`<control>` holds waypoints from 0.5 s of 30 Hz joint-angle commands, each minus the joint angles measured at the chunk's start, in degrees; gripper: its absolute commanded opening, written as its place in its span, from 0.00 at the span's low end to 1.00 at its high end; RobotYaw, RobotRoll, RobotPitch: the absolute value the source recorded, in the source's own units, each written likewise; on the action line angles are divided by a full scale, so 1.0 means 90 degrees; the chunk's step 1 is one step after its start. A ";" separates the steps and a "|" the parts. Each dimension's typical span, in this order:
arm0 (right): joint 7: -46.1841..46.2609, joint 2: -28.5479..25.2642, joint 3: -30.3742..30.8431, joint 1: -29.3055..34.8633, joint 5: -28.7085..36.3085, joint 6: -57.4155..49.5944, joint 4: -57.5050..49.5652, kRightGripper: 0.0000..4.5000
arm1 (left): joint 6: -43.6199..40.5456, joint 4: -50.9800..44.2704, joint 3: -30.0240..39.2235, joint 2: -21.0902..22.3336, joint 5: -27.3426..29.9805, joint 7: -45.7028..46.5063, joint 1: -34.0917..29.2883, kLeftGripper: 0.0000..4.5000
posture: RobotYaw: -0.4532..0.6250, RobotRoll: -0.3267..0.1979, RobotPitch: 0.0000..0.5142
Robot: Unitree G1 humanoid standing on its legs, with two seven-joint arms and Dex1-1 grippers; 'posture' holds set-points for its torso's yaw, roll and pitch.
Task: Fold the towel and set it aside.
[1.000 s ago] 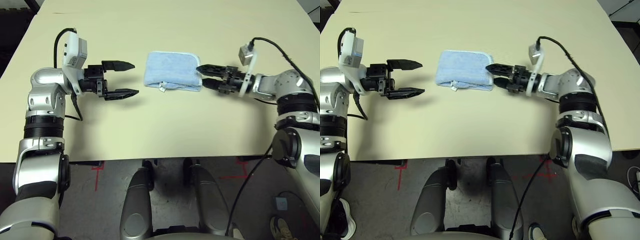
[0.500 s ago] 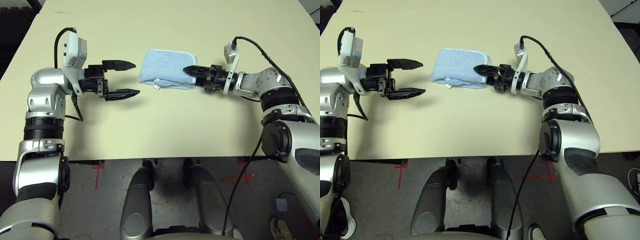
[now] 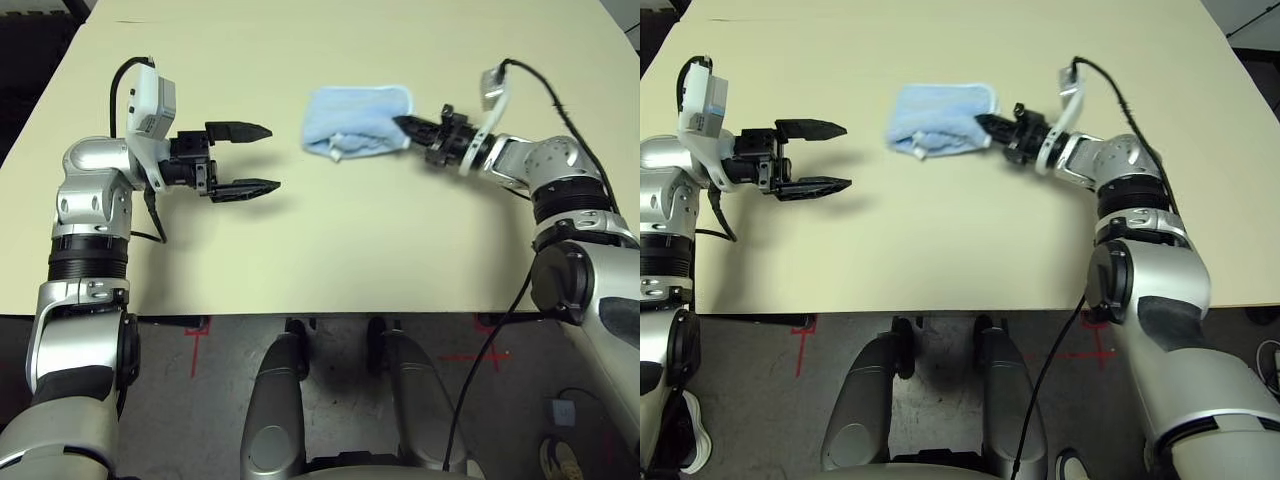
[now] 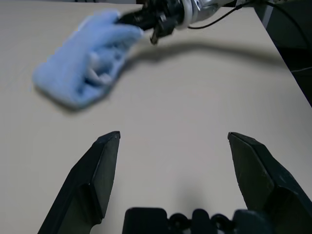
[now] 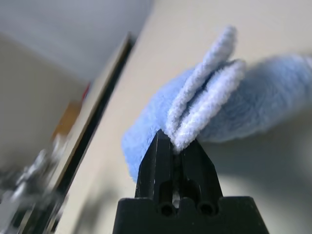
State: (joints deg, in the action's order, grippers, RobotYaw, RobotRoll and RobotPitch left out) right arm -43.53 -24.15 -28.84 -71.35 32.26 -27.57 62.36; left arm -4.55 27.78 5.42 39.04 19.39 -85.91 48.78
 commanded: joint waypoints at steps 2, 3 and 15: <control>0.0754 -0.0193 -0.0534 -0.0172 0.0066 0.1730 0.0473 0.01 | 0.0010 -0.0004 -0.0080 -0.0064 0.0041 0.0105 0.0039 1.00 | 0.36 0.62 0.55; 0.0937 -0.0221 -0.0589 -0.0176 0.0036 0.1995 0.0565 0.01 | 0.0007 0.0018 -0.0082 -0.0084 0.0045 0.0122 0.0074 1.00 | 0.35 0.62 0.54; 0.2155 -0.0404 -0.1028 0.0238 0.0054 0.3465 0.0936 0.01 | -0.0004 0.0097 -0.0135 -0.0098 0.0036 0.0106 0.0178 1.00 | 0.35 0.62 0.55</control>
State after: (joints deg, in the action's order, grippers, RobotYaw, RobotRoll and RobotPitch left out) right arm -25.24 -26.71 -37.10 -70.71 32.58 2.09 70.19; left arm -4.55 28.03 4.99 38.10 19.39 -84.34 50.41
